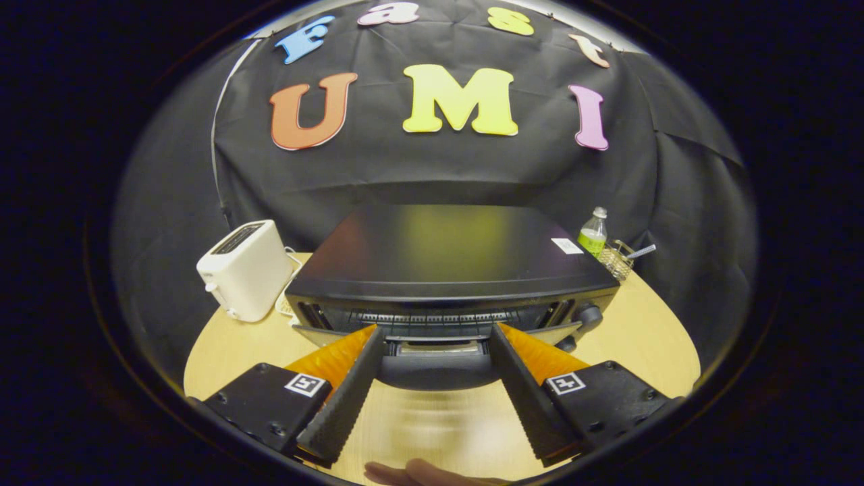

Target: Open the toaster oven, put the food inside, and close the toaster oven door.

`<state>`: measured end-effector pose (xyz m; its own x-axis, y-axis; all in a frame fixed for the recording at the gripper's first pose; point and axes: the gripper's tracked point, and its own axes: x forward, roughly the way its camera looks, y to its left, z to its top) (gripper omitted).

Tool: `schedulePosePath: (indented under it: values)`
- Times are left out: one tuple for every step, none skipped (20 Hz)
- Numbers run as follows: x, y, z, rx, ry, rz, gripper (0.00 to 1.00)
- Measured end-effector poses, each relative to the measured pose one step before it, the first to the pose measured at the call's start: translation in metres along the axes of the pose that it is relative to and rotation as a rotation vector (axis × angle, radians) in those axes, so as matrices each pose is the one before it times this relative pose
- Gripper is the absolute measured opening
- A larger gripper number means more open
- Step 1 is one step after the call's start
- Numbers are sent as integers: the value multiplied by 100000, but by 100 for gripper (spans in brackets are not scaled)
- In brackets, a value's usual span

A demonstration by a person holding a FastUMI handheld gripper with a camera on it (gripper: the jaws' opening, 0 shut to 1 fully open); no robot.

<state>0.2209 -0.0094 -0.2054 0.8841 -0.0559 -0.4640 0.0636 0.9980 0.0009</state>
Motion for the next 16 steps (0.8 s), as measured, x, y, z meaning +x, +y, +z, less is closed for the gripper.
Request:
schedulePosePath:
  values:
    - [-386, -37, -689, 404, 756, -47, 100]
    - [-332, -43, -763, 207, 677, -22, 100]
    - [-365, -56, -682, 255, 508, -51, 100]
    - [-394, -13, -762, -513, 411, 37, 100]
    - [-347, -73, -646, -214, 520, 59, 100]
    - [-284, -10, -843, -94, 594, 106, 100]
    - [-232, -58, -749, -379, 491, 98, 100]
    - [-211, -3, -721, -432, 116, 10, 100]
    - [-186, -43, -973, -692, 645, -43, 100]
    - [-146, -65, -837, -705, 539, 2, 100]
    - [-53, 8, -969, -195, 632, 252, 100]
    - [-74, -58, -1042, -12, 1304, 342, 100]
    - [31, -74, -961, 311, 823, 978, 100]
    - [174, -423, -905, -183, 1140, -880, 100]
    - [568, -190, -805, 789, 615, 611, 100]
    - [-731, -8, -389, 212, 529, -132, 100]
